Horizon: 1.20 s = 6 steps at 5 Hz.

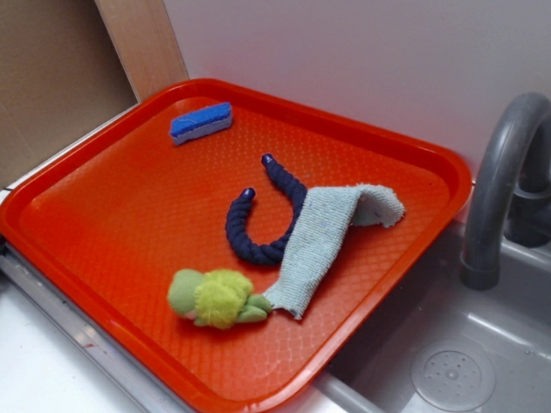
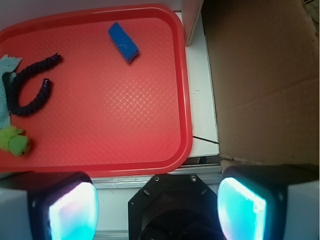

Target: Grab the blue sponge.

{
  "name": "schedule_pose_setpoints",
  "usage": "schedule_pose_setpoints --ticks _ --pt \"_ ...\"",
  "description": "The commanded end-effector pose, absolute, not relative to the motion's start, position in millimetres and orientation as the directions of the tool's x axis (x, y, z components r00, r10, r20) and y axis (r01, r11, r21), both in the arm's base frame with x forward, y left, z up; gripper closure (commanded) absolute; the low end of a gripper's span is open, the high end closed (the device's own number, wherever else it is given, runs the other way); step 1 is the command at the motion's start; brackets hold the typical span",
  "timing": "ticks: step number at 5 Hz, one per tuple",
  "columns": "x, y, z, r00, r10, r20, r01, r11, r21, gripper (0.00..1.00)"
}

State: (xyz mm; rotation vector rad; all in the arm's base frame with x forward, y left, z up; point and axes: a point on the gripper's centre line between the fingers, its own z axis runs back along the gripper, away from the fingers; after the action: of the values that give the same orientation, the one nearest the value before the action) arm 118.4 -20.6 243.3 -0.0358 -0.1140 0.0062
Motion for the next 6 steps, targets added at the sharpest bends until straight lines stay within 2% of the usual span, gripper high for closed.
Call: schedule_pose_setpoints --ticks 1,2,4,5,6 --pt "118 -21 243 0.993 0.008 0.114 -0.004 0.999 -0.036 0.00" --pt "149 -21 234 0.984 0.019 0.176 -0.013 0.999 -0.040 0.00" --pt "199 -32 210 0.923 -0.124 0.364 0.106 0.992 0.067 0.00" --pt "228 -45 184 0.887 -0.204 0.415 0.203 0.978 0.048 0.00" --pt "251 -57 160 0.866 -0.269 0.421 0.282 0.959 0.032 0.00"
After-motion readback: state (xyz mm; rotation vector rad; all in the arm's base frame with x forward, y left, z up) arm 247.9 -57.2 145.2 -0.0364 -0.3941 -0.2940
